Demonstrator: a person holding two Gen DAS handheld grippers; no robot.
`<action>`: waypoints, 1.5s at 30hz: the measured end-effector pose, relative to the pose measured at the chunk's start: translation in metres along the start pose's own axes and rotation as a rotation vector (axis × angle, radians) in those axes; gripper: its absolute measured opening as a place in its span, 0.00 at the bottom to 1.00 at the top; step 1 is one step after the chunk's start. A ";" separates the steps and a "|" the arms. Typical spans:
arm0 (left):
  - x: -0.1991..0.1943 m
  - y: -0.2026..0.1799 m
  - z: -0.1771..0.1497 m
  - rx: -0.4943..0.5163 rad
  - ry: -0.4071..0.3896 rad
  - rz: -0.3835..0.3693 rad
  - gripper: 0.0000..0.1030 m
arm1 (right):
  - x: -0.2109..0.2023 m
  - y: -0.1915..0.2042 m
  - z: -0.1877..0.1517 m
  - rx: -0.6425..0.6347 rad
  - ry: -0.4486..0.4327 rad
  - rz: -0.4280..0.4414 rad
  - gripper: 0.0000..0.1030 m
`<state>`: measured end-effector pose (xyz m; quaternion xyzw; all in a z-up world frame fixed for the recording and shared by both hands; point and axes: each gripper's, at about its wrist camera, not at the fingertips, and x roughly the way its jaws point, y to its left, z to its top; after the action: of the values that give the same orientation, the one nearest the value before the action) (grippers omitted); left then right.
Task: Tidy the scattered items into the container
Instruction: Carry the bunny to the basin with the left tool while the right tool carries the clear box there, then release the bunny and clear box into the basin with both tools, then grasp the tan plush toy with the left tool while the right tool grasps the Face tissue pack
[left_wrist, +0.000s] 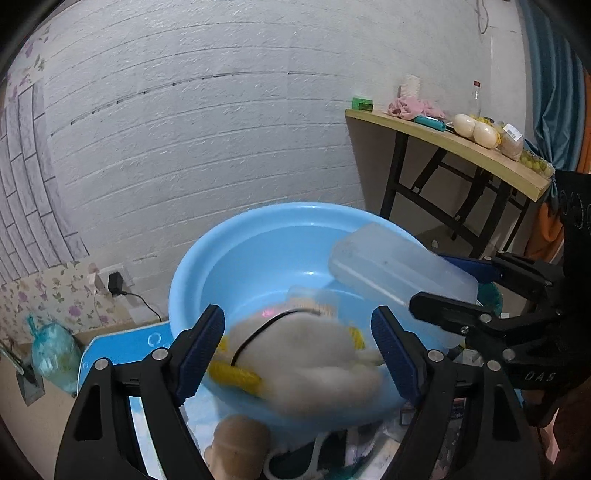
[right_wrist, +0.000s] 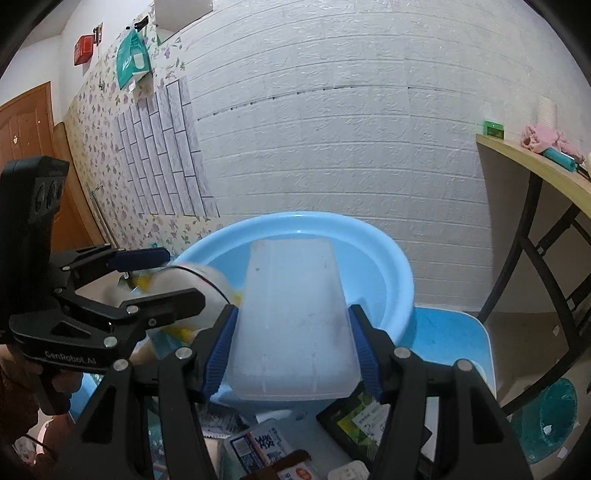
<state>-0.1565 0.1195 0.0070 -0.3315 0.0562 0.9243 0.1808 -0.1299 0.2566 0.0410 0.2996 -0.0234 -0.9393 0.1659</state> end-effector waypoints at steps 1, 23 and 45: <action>0.001 0.000 0.001 0.006 0.000 0.005 0.79 | 0.002 0.000 0.000 0.000 0.001 -0.001 0.57; -0.053 0.041 -0.042 -0.117 0.000 0.109 0.98 | -0.016 0.020 -0.010 0.006 0.019 -0.021 0.68; -0.097 0.075 -0.139 -0.239 0.081 0.058 1.00 | -0.046 0.030 -0.077 0.126 0.159 -0.059 0.67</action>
<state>-0.0328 -0.0102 -0.0399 -0.3859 -0.0375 0.9151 0.1109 -0.0418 0.2471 0.0072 0.3838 -0.0604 -0.9136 0.1201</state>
